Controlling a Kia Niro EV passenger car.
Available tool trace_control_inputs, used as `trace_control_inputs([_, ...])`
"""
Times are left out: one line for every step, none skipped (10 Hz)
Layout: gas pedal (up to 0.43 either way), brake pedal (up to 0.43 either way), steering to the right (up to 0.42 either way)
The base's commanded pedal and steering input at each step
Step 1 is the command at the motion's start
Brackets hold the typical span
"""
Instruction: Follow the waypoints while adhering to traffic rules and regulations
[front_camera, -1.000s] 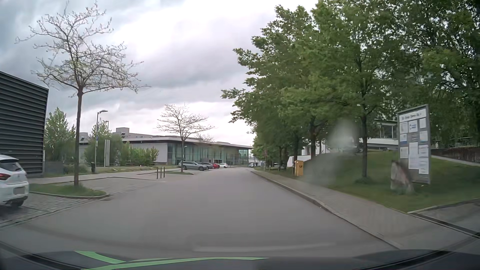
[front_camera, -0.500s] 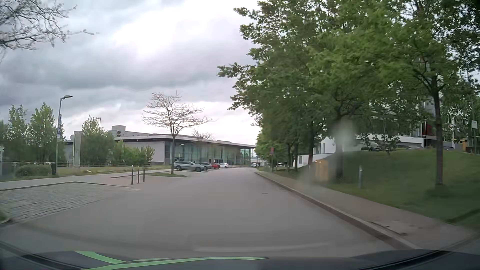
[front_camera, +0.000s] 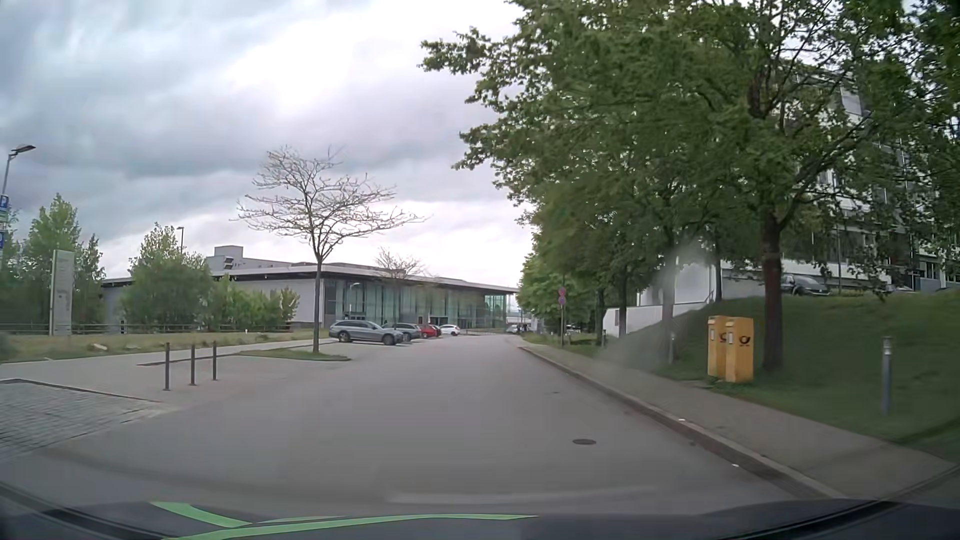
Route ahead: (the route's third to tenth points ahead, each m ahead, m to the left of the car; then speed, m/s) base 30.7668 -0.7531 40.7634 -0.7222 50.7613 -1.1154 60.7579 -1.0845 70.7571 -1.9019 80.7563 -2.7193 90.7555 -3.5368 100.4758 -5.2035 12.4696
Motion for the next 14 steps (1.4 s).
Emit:
trace_control_inputs([0.047,0.0,-0.003])
trace_control_inputs([0.047,0.0,-0.003])
trace_control_inputs([0.047,0.0,-0.004])
trace_control_inputs([0.047,0.0,-0.003])
trace_control_inputs([0.047,0.0,-0.003])
trace_control_inputs([0.047,0.0,-0.002])
trace_control_inputs([0.047,0.0,0.0])
trace_control_inputs([0.008,0.0,0.003])
trace_control_inputs([0.0,0.0,0.003])
trace_control_inputs([0.0,0.0,0.003])
trace_control_inputs([0.0,0.0,0.003])
trace_control_inputs([0.0,0.0,0.005])
trace_control_inputs([0.0,0.0,0.005])
trace_control_inputs([0.0,0.0,0.005])
